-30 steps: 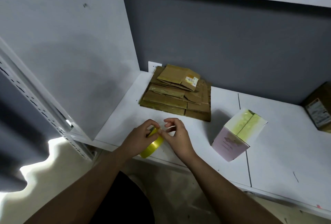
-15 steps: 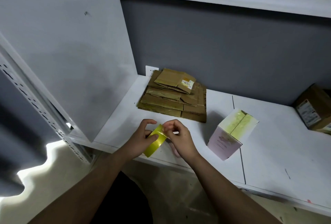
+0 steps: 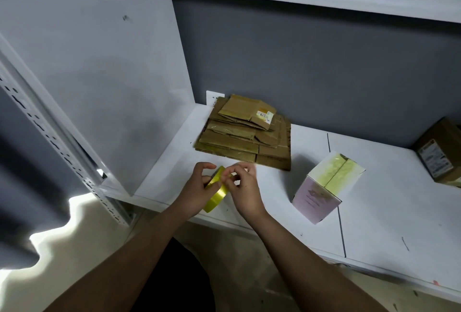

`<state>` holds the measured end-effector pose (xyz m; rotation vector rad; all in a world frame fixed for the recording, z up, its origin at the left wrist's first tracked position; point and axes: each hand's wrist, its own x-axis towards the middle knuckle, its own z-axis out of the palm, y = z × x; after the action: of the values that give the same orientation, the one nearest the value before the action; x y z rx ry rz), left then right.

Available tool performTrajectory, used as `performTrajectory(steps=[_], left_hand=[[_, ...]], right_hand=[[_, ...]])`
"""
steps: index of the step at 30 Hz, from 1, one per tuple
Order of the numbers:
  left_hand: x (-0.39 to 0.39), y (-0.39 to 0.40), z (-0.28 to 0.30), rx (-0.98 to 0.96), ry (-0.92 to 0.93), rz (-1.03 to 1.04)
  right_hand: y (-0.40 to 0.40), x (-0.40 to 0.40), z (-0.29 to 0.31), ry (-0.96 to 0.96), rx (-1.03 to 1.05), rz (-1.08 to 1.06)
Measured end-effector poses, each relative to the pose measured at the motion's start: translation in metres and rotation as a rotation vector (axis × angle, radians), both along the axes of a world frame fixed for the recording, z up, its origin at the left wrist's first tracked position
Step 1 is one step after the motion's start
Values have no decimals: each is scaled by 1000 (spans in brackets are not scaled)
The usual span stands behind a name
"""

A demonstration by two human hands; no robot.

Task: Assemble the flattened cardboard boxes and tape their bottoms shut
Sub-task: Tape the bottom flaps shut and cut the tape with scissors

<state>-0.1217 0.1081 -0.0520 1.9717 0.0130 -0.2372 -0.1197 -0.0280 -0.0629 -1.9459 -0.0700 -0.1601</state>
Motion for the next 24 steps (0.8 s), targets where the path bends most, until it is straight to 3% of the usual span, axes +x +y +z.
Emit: performTrajectory(steps=[9, 14, 18, 24], left_hand=[[5, 12, -8, 22, -1, 53], [5, 14, -16, 453, -79, 11], [8, 10, -32, 795, -189, -38], [14, -2, -55, 919, -155, -56]], right_hand=[[-2, 14, -16, 0, 19, 39], [-12, 14, -34, 127, -106, -72], [-17, 9, -40, 180, -114, -12], [-40, -1, -29, 194, -80, -8]])
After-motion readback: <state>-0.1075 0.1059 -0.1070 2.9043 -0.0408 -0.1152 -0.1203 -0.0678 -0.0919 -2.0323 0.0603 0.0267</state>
